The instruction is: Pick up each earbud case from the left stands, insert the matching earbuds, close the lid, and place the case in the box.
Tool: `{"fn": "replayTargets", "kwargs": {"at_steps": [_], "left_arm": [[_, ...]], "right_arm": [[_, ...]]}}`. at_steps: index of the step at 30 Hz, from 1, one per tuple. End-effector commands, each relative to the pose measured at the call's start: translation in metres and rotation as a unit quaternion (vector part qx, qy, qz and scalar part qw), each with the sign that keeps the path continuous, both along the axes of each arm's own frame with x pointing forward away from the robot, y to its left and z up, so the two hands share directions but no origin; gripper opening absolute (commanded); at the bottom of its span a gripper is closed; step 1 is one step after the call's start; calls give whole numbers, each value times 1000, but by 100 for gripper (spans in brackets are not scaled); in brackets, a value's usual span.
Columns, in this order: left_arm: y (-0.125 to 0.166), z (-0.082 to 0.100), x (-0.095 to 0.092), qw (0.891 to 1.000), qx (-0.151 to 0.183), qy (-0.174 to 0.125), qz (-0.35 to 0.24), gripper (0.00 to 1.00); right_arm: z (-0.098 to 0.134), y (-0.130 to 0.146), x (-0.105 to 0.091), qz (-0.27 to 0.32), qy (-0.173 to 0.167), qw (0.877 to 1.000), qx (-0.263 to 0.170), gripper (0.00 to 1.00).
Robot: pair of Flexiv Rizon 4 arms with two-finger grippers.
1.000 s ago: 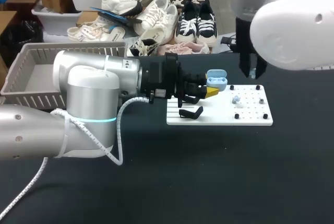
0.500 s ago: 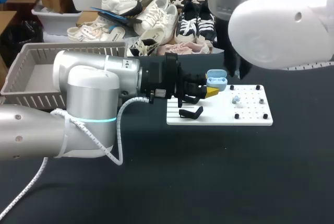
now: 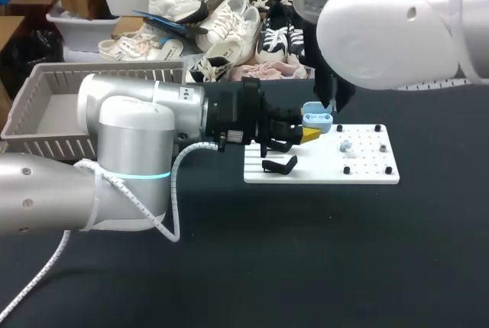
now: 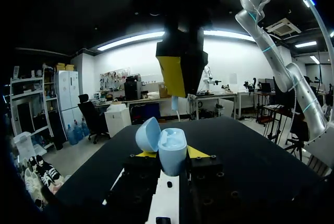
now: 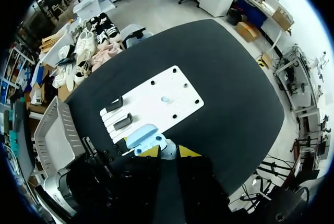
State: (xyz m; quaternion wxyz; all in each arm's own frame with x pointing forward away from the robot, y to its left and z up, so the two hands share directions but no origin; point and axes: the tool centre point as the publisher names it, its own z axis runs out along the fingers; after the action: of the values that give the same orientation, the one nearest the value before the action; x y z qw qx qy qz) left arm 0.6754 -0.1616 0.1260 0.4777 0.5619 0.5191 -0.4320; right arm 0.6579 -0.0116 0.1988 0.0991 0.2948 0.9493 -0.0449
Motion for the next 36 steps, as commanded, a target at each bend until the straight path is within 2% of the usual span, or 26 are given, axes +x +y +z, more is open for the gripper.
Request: {"fn": "replayTargets", "kwargs": {"at_steps": [1, 23, 36], "left_arm": [[0, -1, 0, 1000, -1, -1, 1, 0], [0, -1, 0, 1000, -1, -1, 1, 0], [0, -1, 0, 1000, -1, -1, 1, 0]], "right_arm": [[-1, 5, 4, -3, 3, 1000, -2, 0], [-13, 13, -1, -17, 11, 1000, 10, 0], [-16, 14, 4, -15, 16, 1000, 8, 0]]}}
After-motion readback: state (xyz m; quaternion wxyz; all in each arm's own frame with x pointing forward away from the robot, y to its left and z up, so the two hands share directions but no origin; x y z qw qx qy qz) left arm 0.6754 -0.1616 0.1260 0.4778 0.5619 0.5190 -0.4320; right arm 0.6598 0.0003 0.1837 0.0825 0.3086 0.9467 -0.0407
